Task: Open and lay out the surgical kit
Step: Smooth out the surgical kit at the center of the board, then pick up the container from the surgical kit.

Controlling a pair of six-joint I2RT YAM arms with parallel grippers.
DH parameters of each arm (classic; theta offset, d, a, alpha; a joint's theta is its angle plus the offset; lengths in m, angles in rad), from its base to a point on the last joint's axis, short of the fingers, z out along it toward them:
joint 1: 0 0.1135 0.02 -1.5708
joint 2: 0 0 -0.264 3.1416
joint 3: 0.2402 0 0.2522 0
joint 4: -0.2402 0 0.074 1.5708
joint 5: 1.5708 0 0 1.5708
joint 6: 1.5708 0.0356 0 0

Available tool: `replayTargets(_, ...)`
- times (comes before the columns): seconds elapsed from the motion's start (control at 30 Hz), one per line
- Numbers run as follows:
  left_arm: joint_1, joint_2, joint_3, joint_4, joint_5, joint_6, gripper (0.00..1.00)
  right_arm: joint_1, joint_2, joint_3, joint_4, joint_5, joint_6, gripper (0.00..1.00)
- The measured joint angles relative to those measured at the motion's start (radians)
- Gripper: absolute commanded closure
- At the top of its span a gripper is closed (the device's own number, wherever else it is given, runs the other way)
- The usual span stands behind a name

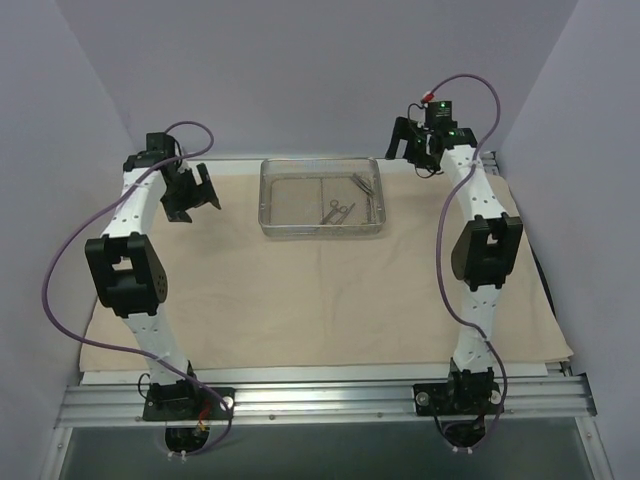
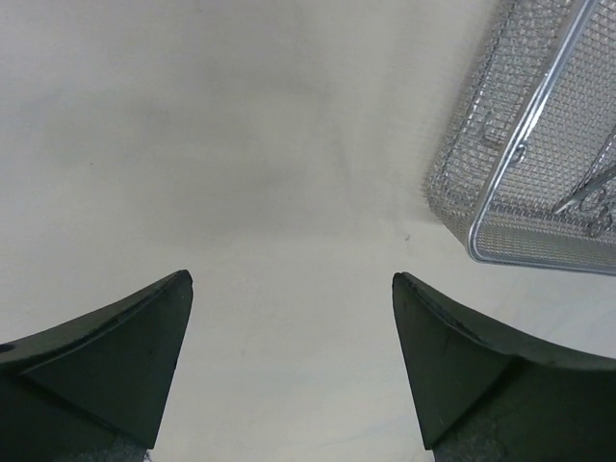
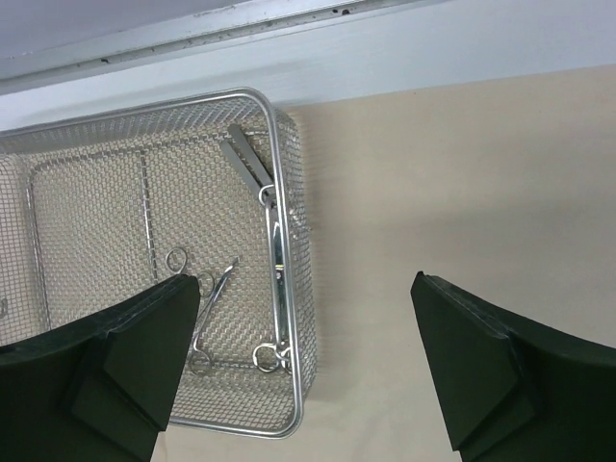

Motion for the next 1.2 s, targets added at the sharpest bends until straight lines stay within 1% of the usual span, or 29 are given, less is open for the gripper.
replayTargets(0.13, -0.043, -0.006, 0.000, 0.015, 0.000, -0.010, 0.06, -0.063, 0.018, 0.006, -0.020, -0.078, 0.001, 0.02)
replayTargets(0.2, -0.069, -0.005, 0.008, 0.021, 0.005, -0.014, 0.01, -0.078, 0.037, 0.005, -0.022, -0.086, -0.001, 0.07)
replayTargets(0.23, -0.081, -0.002, 0.020, 0.020, 0.017, -0.015, 0.08, -0.079, 0.049, 0.006, -0.021, -0.094, -0.001, 0.09)
replayTargets(0.3, -0.104, 0.013, 0.067, 0.016, 0.040, -0.014, 0.16, -0.071, 0.071, 0.009, -0.021, -0.113, -0.002, 0.14)
replayTargets(0.33, -0.115, 0.028, 0.103, 0.017, 0.056, -0.011, 0.18, -0.063, 0.083, 0.011, -0.019, -0.118, -0.003, 0.18)
replayTargets(0.4, -0.129, 0.056, 0.156, 0.037, 0.085, -0.011, 0.18, -0.042, 0.103, 0.011, -0.013, -0.135, -0.002, 0.22)
replayTargets(0.5, -0.139, 0.082, 0.171, 0.063, 0.114, -0.014, 0.19, -0.003, 0.121, 0.011, 0.003, -0.155, -0.001, 0.25)
replayTargets(0.53, -0.142, 0.095, 0.176, 0.062, 0.115, -0.013, 0.19, 0.009, 0.122, 0.011, 0.007, -0.156, -0.001, 0.29)
replayTargets(0.57, -0.145, 0.111, 0.185, 0.061, 0.114, -0.011, 0.19, 0.019, 0.125, 0.011, 0.010, -0.157, -0.001, 0.36)
replayTargets(0.6, -0.149, 0.132, 0.201, 0.059, 0.113, -0.009, 0.20, 0.029, 0.130, 0.012, 0.013, -0.159, 0.000, 0.37)
replayTargets(0.7, -0.167, 0.199, 0.257, 0.058, 0.111, 0.000, 0.23, 0.054, 0.151, 0.016, 0.018, -0.173, 0.005, 0.39)
replayTargets(0.83, -0.196, 0.277, 0.319, 0.056, 0.105, 0.006, 0.26, 0.056, 0.171, 0.018, 0.023, -0.171, 0.000, 0.41)
replayTargets(1.03, -0.243, 0.353, 0.376, 0.051, 0.088, 0.010, 0.26, 0.050, 0.187, 0.018, -0.006, -0.150, -0.017, 0.41)
replayTargets(1.2, -0.260, 0.395, 0.430, 0.033, 0.055, 0.011, 0.26, 0.051, 0.208, 0.018, -0.014, -0.144, -0.034, 0.44)
